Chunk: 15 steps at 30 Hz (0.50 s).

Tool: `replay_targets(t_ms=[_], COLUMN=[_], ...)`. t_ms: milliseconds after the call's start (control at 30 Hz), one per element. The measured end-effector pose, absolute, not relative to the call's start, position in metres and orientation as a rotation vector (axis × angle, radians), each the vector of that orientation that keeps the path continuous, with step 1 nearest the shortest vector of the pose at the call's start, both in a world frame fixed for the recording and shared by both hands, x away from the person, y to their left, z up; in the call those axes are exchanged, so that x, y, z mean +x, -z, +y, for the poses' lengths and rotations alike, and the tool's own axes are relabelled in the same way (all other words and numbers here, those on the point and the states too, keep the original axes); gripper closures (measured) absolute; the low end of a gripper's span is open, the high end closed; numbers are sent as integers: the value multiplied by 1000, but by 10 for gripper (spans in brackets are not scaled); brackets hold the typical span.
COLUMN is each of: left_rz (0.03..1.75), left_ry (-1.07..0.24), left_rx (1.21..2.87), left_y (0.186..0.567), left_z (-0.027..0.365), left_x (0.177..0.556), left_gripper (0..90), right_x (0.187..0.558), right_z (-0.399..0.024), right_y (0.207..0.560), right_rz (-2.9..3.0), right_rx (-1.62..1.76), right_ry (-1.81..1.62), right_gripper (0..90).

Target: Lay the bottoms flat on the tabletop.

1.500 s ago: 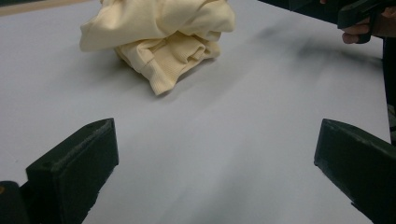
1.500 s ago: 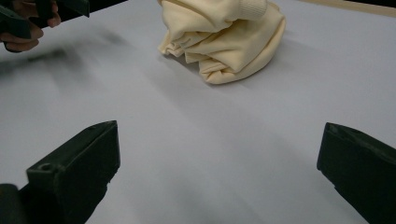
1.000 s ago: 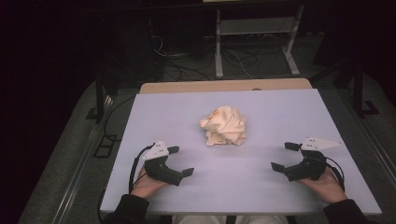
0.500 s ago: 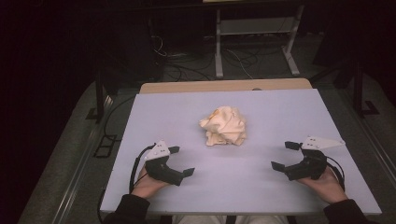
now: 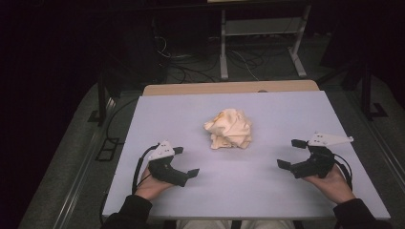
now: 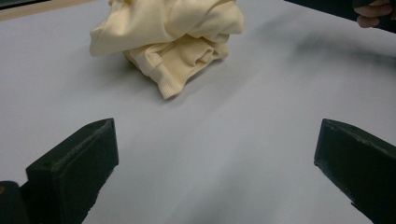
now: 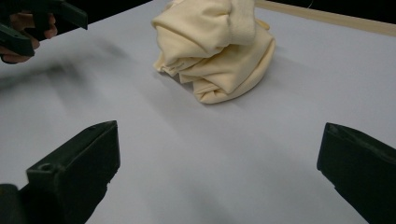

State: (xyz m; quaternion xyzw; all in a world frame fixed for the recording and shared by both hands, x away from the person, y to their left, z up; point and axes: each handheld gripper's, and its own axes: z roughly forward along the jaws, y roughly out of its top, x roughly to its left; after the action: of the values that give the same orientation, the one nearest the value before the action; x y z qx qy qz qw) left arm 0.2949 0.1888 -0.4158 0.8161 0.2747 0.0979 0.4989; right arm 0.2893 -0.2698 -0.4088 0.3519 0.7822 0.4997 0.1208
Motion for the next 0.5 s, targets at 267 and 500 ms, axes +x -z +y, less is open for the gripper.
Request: replay_targets(t_ms=[267, 500], left_rz=[657, 641], left_ry=[-261, -275], left_rx=[1975, 1993], left_y=[401, 384], left_z=[189, 189], left_x=[305, 317], left_gripper=[0, 0], right_x=[300, 311], right_z=[-271, -266], right_y=[396, 384], right_rz=[2287, 2310], right_rx=[1046, 1023], right_ry=[-1476, -1466], right_gripper=[0, 0])
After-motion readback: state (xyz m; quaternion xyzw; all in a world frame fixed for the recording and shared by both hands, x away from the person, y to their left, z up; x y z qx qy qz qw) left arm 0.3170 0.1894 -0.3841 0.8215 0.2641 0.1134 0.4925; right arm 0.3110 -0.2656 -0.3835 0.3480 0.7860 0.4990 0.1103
